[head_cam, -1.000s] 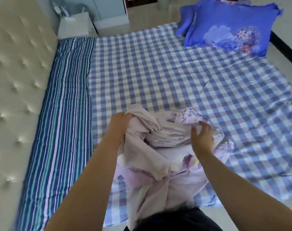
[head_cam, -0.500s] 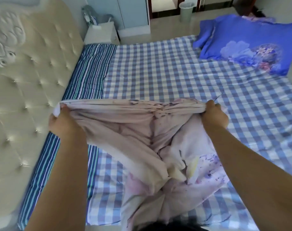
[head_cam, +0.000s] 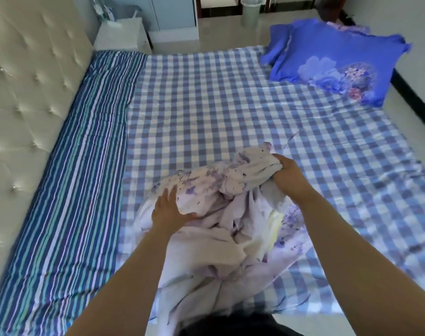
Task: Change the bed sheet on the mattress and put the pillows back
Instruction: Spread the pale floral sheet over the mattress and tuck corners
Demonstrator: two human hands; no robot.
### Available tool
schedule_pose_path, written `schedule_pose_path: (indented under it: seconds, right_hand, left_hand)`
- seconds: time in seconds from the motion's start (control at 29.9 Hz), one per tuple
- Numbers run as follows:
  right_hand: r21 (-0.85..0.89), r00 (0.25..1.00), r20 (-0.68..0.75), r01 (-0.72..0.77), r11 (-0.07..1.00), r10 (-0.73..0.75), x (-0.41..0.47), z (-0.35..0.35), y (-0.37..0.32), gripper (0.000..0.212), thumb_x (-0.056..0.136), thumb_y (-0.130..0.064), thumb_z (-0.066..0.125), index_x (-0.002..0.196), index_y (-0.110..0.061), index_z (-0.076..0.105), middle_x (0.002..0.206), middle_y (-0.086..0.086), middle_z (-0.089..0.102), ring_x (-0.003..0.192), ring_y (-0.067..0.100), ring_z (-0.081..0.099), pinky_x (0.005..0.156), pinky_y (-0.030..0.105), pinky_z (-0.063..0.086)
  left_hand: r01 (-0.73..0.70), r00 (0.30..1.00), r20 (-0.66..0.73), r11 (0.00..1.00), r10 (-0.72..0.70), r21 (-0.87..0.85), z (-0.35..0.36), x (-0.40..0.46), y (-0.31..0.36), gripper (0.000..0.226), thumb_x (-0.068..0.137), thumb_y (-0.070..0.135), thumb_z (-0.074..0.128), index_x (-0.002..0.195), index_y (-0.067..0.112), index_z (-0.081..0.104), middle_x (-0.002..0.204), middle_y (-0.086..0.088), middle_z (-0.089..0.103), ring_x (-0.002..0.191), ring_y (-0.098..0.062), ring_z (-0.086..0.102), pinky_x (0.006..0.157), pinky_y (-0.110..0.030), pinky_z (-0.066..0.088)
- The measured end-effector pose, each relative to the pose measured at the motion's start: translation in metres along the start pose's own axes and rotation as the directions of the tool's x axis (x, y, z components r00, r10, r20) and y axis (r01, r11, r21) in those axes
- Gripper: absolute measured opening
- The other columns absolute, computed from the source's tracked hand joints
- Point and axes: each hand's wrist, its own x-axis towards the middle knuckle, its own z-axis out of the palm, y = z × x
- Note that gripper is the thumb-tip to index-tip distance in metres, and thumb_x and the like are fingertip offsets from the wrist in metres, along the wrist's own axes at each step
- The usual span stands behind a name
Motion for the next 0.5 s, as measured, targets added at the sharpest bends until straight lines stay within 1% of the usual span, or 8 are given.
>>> schedule_pose_path:
  seconds: [0.1,0.13,0.2,0.27,0.33,0.4,0.43,0.5]
  right_hand:
    - [0.137,1.0,0.027,-0.012,0.991,0.008,-0.017,-0.015,-0.012,0.021,0.097,-0.013,0.049,0.104,-0.026,0.065,0.098,0.0,0.07,0.089,0.015,0.069,0.07,0.023,0.056]
    - [0.165,0.999,0.034,-0.008,0.986,0.003,-0.023,-0.02,-0.016,0.019,0.098,-0.017,0.05,0.105,-0.026,0.065,0.101,0.001,0.07,0.092,0.016,0.068,0.075,0.026,0.056]
    - [0.221,0.999,0.041,-0.003,0.975,-0.006,-0.032,-0.033,-0.017,0.02,0.096,-0.026,0.053,0.112,-0.021,0.064,0.11,0.01,0.069,0.104,0.026,0.065,0.091,0.04,0.052]
    - [0.315,0.999,0.025,0.017,0.949,-0.026,-0.042,-0.046,-0.016,0.028,0.091,-0.03,0.056,0.115,-0.018,0.064,0.113,0.013,0.068,0.108,0.029,0.064,0.094,0.045,0.05]
    - [0.402,0.999,-0.014,0.051,0.914,-0.049,-0.051,-0.058,-0.016,0.027,0.089,-0.031,0.059,0.112,-0.019,0.064,0.106,0.007,0.071,0.103,0.023,0.066,0.086,0.037,0.054]
    - [0.505,0.997,-0.058,0.077,0.86,-0.055,-0.057,-0.071,-0.013,0.028,0.096,-0.027,0.048,0.116,-0.013,0.061,0.103,0.005,0.071,0.1,0.019,0.066,0.081,0.031,0.056]
    - [0.548,0.996,-0.08,0.085,0.832,-0.049,-0.059,-0.078,-0.01,0.031,0.099,-0.022,0.041,0.12,-0.008,0.058,0.106,0.008,0.069,0.101,0.021,0.065,0.082,0.031,0.056]
    - [0.57,0.992,-0.111,0.108,0.815,-0.054,-0.062,-0.092,-0.007,0.035,0.098,-0.019,0.038,0.122,0.001,0.054,0.109,0.016,0.064,0.104,0.027,0.061,0.083,0.035,0.054]
  left_hand:
    - [-0.122,0.988,0.115,0.98,0.104,0.158,0.03,0.011,0.025,0.114,0.075,0.061,0.068,0.151,0.028,-0.01,0.16,0.0,-0.008,0.147,-0.029,0.004,0.114,-0.053,0.02]
    - [-0.144,0.984,0.132,0.975,0.123,0.169,0.037,0.011,0.034,0.114,0.075,0.06,0.067,0.15,0.028,-0.013,0.16,0.001,-0.009,0.147,-0.028,0.003,0.114,-0.054,0.019]
    - [-0.158,0.974,0.19,0.972,0.124,0.176,0.047,0.018,0.046,0.116,0.076,0.059,0.067,0.15,0.028,-0.016,0.16,0.003,-0.009,0.147,-0.027,0.005,0.114,-0.056,0.017]
    - [-0.178,0.952,0.283,0.964,0.117,0.197,0.053,0.024,0.055,0.116,0.075,0.06,0.068,0.15,0.029,-0.015,0.16,0.001,0.003,0.146,-0.027,0.011,0.113,-0.056,0.018]
    - [-0.225,0.919,0.372,0.946,0.127,0.232,0.065,0.023,0.062,0.117,0.072,0.059,0.07,0.15,0.032,-0.013,0.157,-0.003,0.02,0.142,-0.029,0.023,0.111,-0.055,0.023]
    - [-0.278,0.866,0.481,0.931,0.136,0.237,0.081,0.023,0.063,0.119,0.068,0.059,0.072,0.15,0.035,-0.01,0.154,-0.004,0.026,0.138,-0.032,0.03,0.109,-0.055,0.027]
    - [-0.309,0.837,0.528,0.918,0.139,0.248,0.091,0.024,0.063,0.119,0.065,0.061,0.071,0.15,0.036,-0.009,0.153,-0.004,0.027,0.137,-0.034,0.032,0.109,-0.056,0.028]
    - [-0.353,0.799,0.586,0.893,0.133,0.279,0.109,0.022,0.064,0.111,0.065,0.059,0.069,0.15,0.036,0.001,0.149,-0.006,0.031,0.132,-0.035,0.037,0.106,-0.055,0.033]
